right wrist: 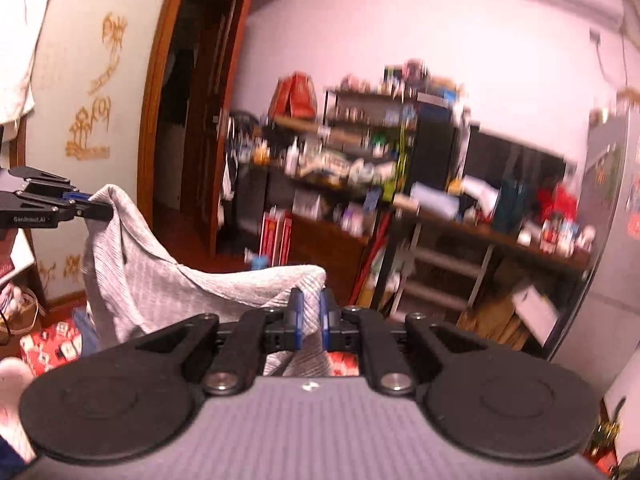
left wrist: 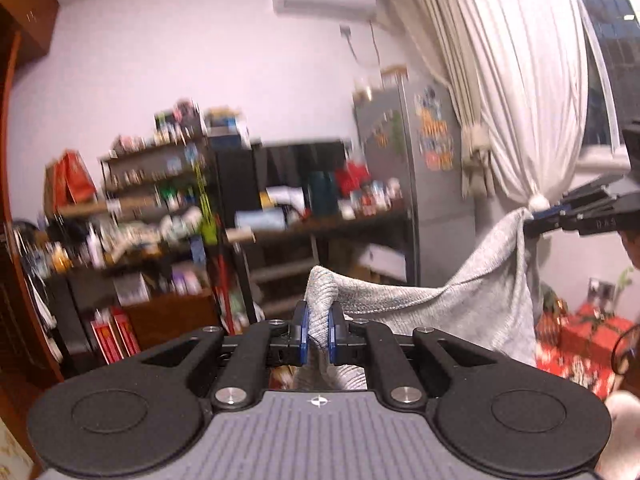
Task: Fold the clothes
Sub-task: 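Lift the sweater high with both grippers and shake it out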
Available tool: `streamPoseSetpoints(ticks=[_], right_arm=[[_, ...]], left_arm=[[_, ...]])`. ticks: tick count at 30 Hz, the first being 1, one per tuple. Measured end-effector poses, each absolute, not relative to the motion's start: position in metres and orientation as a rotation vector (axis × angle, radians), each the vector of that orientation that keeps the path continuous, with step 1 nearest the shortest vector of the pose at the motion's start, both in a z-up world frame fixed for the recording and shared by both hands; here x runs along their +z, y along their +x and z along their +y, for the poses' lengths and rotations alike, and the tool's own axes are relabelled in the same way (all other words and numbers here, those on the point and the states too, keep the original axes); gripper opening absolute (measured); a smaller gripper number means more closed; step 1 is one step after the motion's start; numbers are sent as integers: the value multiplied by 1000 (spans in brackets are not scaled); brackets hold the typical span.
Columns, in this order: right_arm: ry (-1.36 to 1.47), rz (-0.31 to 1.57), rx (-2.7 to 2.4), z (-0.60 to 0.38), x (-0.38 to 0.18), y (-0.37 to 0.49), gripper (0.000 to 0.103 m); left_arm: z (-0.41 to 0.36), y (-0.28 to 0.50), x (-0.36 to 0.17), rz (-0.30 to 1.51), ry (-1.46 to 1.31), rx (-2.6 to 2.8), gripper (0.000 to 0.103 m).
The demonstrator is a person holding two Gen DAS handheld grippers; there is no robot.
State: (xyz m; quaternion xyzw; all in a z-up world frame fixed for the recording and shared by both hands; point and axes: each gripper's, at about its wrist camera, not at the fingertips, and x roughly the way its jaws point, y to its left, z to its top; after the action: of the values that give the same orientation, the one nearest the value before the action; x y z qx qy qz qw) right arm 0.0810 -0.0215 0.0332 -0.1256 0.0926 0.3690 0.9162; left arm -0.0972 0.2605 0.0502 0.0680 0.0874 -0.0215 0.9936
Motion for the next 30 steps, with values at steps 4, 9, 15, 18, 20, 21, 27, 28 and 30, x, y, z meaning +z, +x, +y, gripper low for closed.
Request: streamPoseSetpoints(ticks=[4,9,15,18,20,21,27,28,30], right_arm=[[-231,98,754,-32,88,52,9],[-217,35,746,-46,131,17,9],[-222,6,749,-63,161,-23,9],[-225,16,755,-68,164,-38,9],[-222,37,761,-70,158,-42,9],[-220,49,765,-71,154,-43,9],[-229,189,767,-62,93,-14,9],[-227,227,765,-60,78,-5,9],[-219,293,765,-57,50,15,9]], left_arm=[[255,-121,96,89,136,-37,9],[243,-152,137,19,161,-43,9],[228,-182,157,46,218,-51,9],[223,-189,153,67,235,-55,9],[221,-189,146,89,237,-63,9],[221,-187,141,105,232,-70,9],[224,-149,83,259,193,-107,9],[224,-140,70,289,190,-107,9],[226,-117,38,359,184,-108,9]])
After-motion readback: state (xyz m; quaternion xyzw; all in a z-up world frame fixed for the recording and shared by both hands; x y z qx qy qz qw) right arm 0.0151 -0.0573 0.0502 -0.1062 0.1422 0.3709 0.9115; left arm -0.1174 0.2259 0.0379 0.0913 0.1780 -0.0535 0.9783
